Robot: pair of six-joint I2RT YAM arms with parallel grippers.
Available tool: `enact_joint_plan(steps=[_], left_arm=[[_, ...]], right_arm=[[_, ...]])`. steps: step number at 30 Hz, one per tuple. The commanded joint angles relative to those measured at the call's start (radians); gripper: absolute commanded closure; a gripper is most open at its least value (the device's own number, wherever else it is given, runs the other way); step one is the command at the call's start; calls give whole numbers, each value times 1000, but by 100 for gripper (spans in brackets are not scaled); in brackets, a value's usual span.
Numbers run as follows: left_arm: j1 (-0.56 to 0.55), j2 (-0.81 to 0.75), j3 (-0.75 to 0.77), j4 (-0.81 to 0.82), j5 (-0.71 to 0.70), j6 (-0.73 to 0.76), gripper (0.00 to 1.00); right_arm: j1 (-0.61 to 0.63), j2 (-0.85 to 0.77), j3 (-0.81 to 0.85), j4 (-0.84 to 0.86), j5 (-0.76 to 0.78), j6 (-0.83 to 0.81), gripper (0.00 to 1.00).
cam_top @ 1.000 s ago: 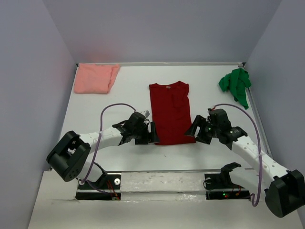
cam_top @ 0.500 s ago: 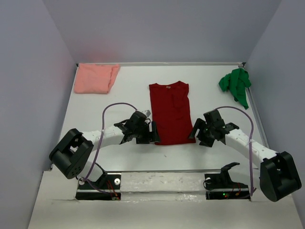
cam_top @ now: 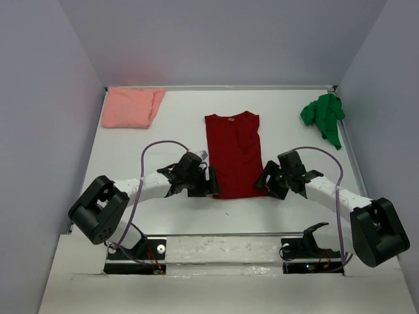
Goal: Fold and stack the t-shirts
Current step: Fold the tshirt
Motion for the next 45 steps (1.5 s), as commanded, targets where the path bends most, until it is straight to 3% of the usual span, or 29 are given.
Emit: enact_joint_plan(steps=[1, 5, 9, 13, 14, 17, 18, 31, 38, 39, 40, 41, 42, 45], left_arm=[[2, 14, 23, 16, 1, 19, 16], [2, 15, 15, 28, 5, 14, 20], [2, 14, 11, 40, 12, 5, 34], [2, 17, 8, 45, 15, -1, 65], [2, 15, 8, 46, 16, -1, 79], [2, 17, 8, 43, 13, -1, 98], [2, 17, 8, 42, 13, -1, 100], [2, 11, 2, 46, 19, -3, 100], [2, 10, -4, 27, 12, -3, 100], [2, 18, 8, 11, 9, -3, 95], [1, 26, 14, -7, -1, -3, 83], [-1, 26, 23, -27, -45, -4, 51], [-7, 29, 43, -86, -72, -4, 41], [-17, 43, 78, -160, -160, 8, 30]], right_arm=[[-5, 93, -42, 58, 11, -4, 24], [-5, 92, -40, 63, 5, 2, 25], [-5, 49, -43, 46, 4, 11, 25], [-5, 28, -42, 20, 11, 13, 25], [-5, 23, -46, 18, 13, 13, 25], [-5, 11, -52, 17, 14, 22, 25], [-5, 12, -52, 17, 13, 19, 25], [22, -9, -75, 2, 21, 42, 26], [32, -28, -66, -21, 51, 44, 31], [32, -21, -60, -26, 51, 39, 31], [32, -17, -55, -26, 45, 36, 31], [41, -14, -52, -28, 42, 34, 31], [41, -11, -48, -29, 42, 34, 31], [41, -17, -48, -28, 44, 33, 31]])
